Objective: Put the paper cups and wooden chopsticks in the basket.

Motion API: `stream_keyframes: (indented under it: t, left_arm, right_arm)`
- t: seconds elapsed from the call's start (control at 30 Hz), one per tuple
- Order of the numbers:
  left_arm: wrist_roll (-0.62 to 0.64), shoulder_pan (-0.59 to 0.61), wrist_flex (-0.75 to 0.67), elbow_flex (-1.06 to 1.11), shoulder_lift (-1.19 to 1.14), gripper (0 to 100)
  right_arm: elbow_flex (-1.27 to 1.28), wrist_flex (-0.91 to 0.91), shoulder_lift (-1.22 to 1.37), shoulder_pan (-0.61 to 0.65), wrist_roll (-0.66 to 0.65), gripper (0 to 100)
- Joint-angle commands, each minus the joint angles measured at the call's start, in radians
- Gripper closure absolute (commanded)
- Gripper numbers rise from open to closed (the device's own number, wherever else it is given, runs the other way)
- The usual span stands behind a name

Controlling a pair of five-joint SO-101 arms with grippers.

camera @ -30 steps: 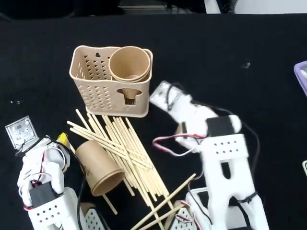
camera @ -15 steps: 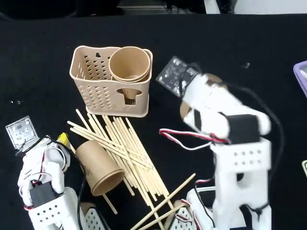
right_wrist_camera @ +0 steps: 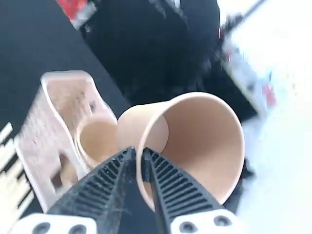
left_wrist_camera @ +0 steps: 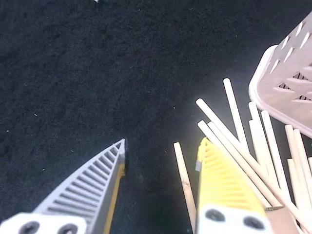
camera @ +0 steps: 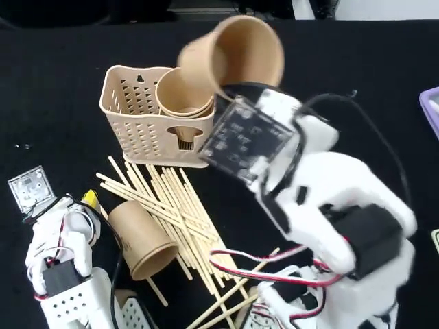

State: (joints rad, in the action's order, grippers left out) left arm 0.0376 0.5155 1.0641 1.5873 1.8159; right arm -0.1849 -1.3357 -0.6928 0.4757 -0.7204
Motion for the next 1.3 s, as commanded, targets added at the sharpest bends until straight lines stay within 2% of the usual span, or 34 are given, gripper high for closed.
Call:
stream_keyframes:
  t: [0.0, 0.2, 0.37, 0.47, 0.67, 0.73, 0.83, 0.9, 1.1, 1.27]
  left_arm:
    - [-0.003, 0.005, -0.017, -0.007, 0.006, 76]
    - [-0.003, 0.007, -0.015, -0.007, 0.006, 76]
    - [-0.003, 0.005, -0.015, -0.007, 0.006, 76]
    - [-0.003, 0.005, -0.015, -0.007, 0.006, 76]
    - [-0.003, 0.005, -0.017, -0.007, 0.006, 76]
    - [-0.003, 0.005, -0.017, -0.007, 0.006, 76]
    - [-0.003, 0.005, -0.017, -0.007, 0.006, 76]
    - [-0.003, 0.005, -0.017, -0.007, 0.006, 76]
    - [-0.003, 0.005, -0.017, -0.007, 0.006, 76]
    - [-0.003, 0.005, -0.017, -0.007, 0.006, 76]
  right_arm:
    - [0.053, 0.137, 0.127, 0.063, 0.006, 98.8]
    - [0.058, 0.163, 0.275, 0.063, 0.002, 98.8]
    - [0.059, 0.087, 0.323, 0.061, -0.160, 98.8]
    - [0.059, 0.038, 0.338, 0.064, -0.210, 98.8]
    - [0.059, 0.031, 0.361, 0.064, -0.192, 97.3]
    - [0.058, 0.035, 0.361, 0.064, -0.143, 90.6]
    - [0.047, 0.063, 0.348, 0.066, -0.061, 75.3]
    - [0.021, 0.069, 0.332, 0.069, -0.035, 69.7]
    - [-0.065, -0.021, 0.275, 0.158, 0.028, 76.0]
    - [-0.064, -0.284, 0.202, 0.321, 0.018, 84.5]
